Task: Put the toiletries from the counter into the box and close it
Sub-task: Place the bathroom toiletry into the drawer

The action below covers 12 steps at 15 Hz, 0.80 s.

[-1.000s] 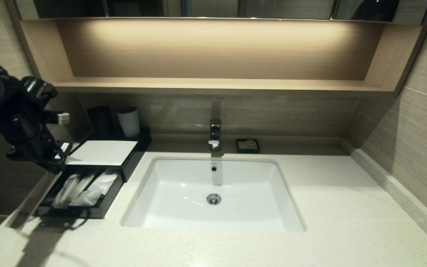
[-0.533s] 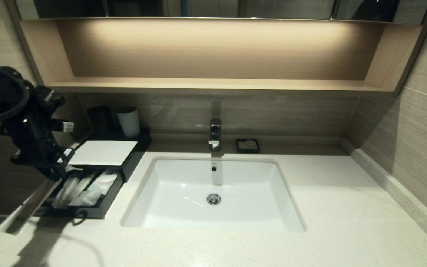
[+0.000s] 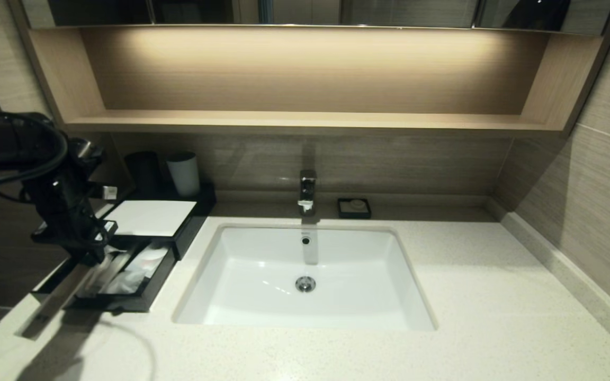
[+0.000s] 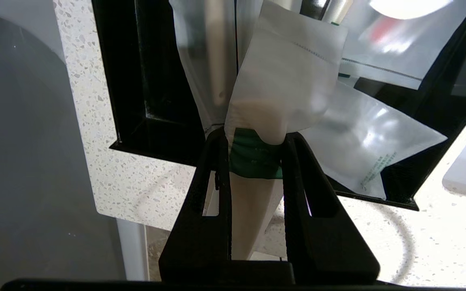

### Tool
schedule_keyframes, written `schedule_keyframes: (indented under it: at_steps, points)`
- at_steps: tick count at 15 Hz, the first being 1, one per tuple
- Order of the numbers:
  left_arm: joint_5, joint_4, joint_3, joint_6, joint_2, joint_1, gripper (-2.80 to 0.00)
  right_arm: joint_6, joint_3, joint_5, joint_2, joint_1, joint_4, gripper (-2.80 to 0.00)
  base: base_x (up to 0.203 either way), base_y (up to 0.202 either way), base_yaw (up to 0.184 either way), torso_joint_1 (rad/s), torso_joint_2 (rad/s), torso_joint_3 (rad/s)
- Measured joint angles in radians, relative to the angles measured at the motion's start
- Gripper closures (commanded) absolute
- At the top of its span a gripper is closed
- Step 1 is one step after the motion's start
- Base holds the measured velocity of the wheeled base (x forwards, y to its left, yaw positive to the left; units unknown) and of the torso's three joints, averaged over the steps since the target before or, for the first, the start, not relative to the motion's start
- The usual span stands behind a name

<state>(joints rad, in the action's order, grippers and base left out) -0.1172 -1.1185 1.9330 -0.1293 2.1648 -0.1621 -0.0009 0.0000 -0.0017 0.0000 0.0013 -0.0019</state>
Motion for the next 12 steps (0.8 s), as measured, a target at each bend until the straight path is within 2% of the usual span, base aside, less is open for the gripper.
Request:
schedule_keyframes:
  at_steps: [12]
  points:
    - [-0.018, 0.071, 0.000, -0.002, 0.053, 0.020, 0.00, 0.000, 0.000, 0.000, 0.000, 0.000, 0.000, 0.00, 0.000, 0.000, 0.000, 0.000, 0.00, 0.000]
